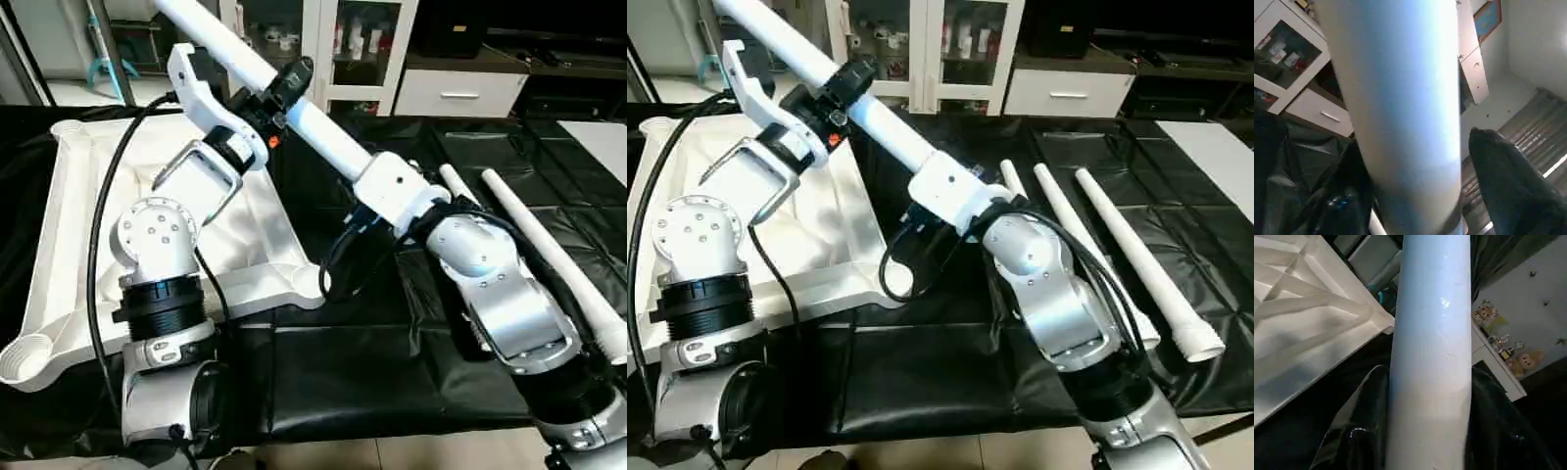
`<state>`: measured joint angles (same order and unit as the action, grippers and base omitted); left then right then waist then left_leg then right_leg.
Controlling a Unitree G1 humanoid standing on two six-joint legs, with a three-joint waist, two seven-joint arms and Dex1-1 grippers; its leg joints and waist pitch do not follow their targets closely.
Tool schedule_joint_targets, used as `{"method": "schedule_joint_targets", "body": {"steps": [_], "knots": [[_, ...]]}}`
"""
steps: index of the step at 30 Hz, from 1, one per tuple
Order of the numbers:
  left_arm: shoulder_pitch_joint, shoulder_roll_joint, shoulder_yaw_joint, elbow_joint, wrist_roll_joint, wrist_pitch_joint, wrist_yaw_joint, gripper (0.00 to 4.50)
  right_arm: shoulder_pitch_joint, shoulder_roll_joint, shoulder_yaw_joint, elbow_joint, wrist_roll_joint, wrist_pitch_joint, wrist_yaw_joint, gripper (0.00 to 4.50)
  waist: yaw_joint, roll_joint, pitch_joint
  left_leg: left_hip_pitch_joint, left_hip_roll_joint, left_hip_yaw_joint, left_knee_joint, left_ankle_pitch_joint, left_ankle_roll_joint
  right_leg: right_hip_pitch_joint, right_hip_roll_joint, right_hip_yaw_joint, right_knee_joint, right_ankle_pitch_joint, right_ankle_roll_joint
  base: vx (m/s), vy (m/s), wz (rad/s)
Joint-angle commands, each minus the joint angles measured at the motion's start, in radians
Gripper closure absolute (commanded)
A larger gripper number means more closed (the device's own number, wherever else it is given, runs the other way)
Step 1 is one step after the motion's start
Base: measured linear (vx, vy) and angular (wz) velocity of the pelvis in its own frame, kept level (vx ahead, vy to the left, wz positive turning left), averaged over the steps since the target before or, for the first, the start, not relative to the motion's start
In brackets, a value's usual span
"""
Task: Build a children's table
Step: Move to table
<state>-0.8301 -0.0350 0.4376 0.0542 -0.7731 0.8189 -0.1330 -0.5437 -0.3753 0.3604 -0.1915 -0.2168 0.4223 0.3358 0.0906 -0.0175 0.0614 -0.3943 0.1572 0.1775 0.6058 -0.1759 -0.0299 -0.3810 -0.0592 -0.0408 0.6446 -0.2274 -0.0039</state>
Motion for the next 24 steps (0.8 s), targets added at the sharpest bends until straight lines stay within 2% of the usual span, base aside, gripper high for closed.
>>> {"method": "schedule_joint_targets", "body": {"steps": [1,2,7,13,15,19,20,21,23,24], "knots": [[-0.011,-0.002,-0.008,-0.001,-0.016,0.002,0.013,1.80,-0.016,-0.003,-0.001,0.003,-0.019,-0.013,-0.005,2.66,-0.001,0.007,-0.070,0.031,0.068,-0.032,-0.066,-0.143,-0.018,0.046,-0.083,0.050,-0.073,0.046,-0.208,0.000,0.000,0.00],[-0.010,-0.001,-0.007,-0.004,-0.021,0.004,0.014,2.03,-0.017,-0.001,0.000,0.006,-0.023,-0.016,-0.006,2.66,-0.001,0.006,-0.070,0.031,0.068,-0.032,-0.065,-0.141,-0.018,0.046,-0.082,0.051,-0.072,0.051,-0.207,0.000,0.000,0.00],[-0.008,-0.002,-0.005,-0.009,-0.032,0.001,0.028,2.47,-0.016,0.002,-0.001,0.016,-0.038,-0.027,-0.007,2.66,-0.002,0.008,-0.070,0.031,0.067,-0.031,-0.065,-0.144,-0.018,0.046,-0.083,0.051,-0.073,0.049,-0.207,0.000,0.000,0.00],[-0.011,-0.001,-0.005,-0.002,-0.038,-0.001,0.040,2.67,-0.021,0.006,-0.007,0.033,-0.042,-0.046,-0.005,2.66,-0.002,0.010,-0.070,0.031,0.067,-0.032,-0.065,-0.146,-0.021,0.046,-0.082,0.051,-0.072,0.059,-0.206,0.000,0.000,0.00],[-0.012,0.004,-0.006,0.001,-0.041,-0.003,0.040,2.70,-0.014,0.022,-0.024,0.032,-0.018,-0.044,0.002,1.96,-0.002,0.009,-0.070,0.030,0.066,-0.032,-0.065,-0.147,-0.020,0.047,-0.082,0.050,-0.072,0.055,-0.207,0.000,0.000,0.00],[-0.011,0.010,-0.007,0.001,-0.038,-0.007,0.042,2.73,-0.007,0.035,-0.038,0.023,0.010,-0.041,0.013,1.77,-0.003,0.009,-0.070,0.031,0.067,-0.032,-0.065,-0.146,-0.014,0.046,-0.082,0.051,-0.072,0.059,-0.206,0.000,0.000,0.00],[-0.010,0.015,-0.011,0.002,-0.039,-0.010,0.039,2.74,-0.002,0.043,-0.047,0.016,0.031,-0.042,0.024,1.63,-0.002,0.012,-0.070,0.031,0.067,-0.032,-0.065,-0.148,-0.015,0.046,-0.082,0.051,-0.072,0.059,-0.207,0.000,0.000,0.00],[-0.005,0.040,-0.033,0.002,-0.021,-0.015,0.016,2.76,0.011,0.070,-0.089,-0.015,0.112,-0.015,0.054,1.53,-0.002,0.012,-0.070,0.031,0.067,-0.032,-0.066,-0.156,-0.013,0.046,-0.081,0.050,-0.072,0.055,-0.205,0.000,0.000,0.00],[-0.002,0.055,-0.048,0.003,-0.010,-0.018,-0.005,2.76,0.017,0.086,-0.117,-0.033,0.164,0.005,0.074,1.52,-0.001,0.011,-0.071,0.030,0.069,-0.034,-0.066,-0.159,-0.006,0.047,-0.083,0.051,-0.070,0.056,-0.201,0.000,0.000,0.00],[0.006,0.089,-0.081,-0.009,-0.002,-0.007,-0.064,2.76,0.023,0.089,-0.165,-0.070,0.256,0.038,0.126,1.43,0.001,0.013,-0.071,0.033,0.070,-0.034,-0.067,-0.151,0.001,0.044,-0.081,0.050,-0.070,0.064,-0.197,0.000,0.000,0.00]]}}
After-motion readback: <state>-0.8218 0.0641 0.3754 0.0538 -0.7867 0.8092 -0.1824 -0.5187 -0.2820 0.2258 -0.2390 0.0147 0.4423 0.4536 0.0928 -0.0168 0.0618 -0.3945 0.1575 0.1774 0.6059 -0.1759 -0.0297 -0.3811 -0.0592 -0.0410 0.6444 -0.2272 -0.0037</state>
